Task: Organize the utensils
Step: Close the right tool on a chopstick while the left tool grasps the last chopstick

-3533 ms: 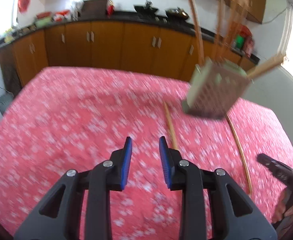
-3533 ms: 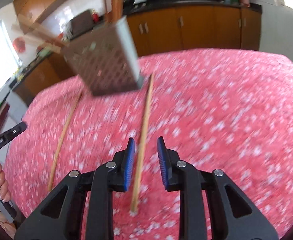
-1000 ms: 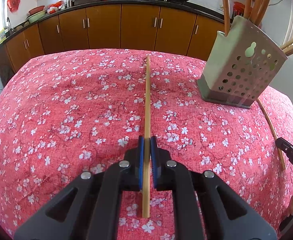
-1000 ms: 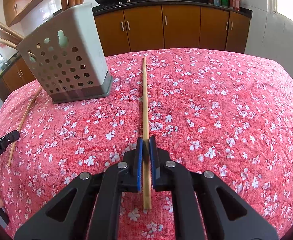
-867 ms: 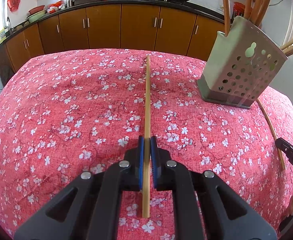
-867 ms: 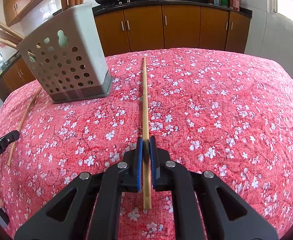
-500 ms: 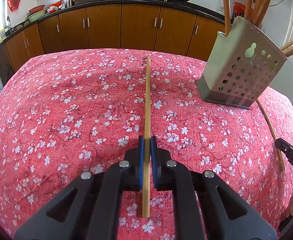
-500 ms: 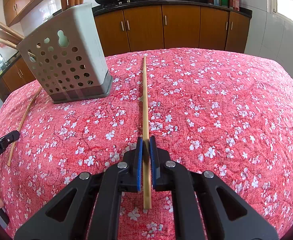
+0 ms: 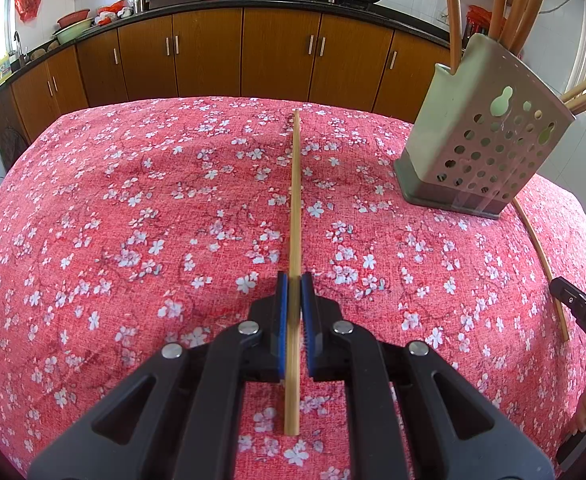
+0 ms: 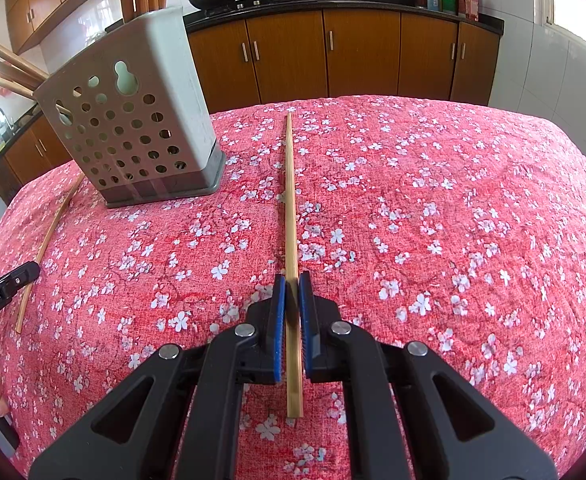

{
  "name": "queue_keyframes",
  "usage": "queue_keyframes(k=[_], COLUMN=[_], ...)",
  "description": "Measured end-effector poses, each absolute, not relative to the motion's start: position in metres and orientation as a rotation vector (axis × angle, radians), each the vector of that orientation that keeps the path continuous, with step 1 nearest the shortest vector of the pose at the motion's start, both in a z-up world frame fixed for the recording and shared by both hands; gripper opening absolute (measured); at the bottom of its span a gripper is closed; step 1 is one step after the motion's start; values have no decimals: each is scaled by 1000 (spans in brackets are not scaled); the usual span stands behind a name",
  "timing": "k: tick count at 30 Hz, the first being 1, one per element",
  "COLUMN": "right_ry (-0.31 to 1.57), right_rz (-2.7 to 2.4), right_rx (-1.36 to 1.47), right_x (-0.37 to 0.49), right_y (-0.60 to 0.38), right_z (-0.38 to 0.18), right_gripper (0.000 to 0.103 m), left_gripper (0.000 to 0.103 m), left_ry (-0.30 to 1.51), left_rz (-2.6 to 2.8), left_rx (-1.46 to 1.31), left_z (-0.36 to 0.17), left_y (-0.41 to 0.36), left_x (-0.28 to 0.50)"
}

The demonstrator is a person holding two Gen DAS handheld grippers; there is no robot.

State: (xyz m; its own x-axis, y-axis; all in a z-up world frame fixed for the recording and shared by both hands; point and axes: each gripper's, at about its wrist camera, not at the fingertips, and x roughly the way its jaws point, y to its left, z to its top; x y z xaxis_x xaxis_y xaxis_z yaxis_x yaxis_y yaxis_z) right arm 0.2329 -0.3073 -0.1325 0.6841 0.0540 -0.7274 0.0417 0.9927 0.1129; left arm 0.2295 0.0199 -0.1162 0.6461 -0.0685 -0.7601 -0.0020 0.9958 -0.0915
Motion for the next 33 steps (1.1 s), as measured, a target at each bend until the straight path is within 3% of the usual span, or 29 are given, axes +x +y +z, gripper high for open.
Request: queue_keyframes(k=[33], right_ry=[822], right_rz=[30], right_rx=[132], right_x=[215], right_y=[-310], right_z=[-130], right_gripper=[8], left_gripper=[10], left_ry=[872], left_rz=[-51], left_rx=[-6], left_z=[-114], left_y=[10], left_x=[212])
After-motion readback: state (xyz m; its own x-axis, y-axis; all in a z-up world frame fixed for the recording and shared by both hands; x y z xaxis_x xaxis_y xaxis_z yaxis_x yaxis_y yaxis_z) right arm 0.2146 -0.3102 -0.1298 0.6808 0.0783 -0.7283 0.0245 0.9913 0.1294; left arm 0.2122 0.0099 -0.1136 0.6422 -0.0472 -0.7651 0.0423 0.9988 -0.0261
